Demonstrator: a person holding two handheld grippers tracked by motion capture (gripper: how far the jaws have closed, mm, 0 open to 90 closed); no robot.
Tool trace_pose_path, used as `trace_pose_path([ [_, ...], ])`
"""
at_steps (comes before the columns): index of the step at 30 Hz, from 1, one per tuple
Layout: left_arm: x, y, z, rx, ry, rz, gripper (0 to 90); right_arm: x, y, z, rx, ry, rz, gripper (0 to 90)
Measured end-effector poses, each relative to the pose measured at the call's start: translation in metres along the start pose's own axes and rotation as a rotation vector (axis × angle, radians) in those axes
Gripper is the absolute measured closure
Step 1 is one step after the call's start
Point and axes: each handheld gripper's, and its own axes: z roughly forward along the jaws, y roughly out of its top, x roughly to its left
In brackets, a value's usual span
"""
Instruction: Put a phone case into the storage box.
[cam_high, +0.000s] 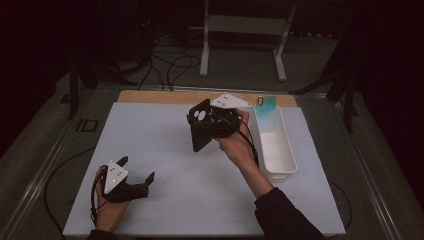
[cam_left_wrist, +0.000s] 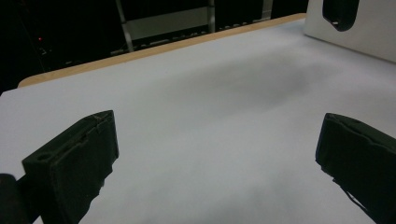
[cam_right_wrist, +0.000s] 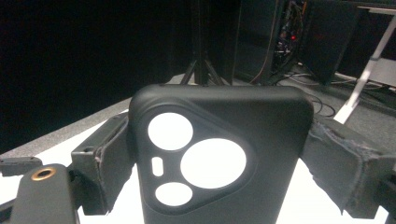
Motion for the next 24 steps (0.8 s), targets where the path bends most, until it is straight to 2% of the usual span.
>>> trace_pose_path([
  [24, 0.0, 0.0, -0.001, -0.009, 0.005, -0.008, 0.0, -0.026, 0.009, -0.005, -0.004, -0.083, -0.006, 13.9],
])
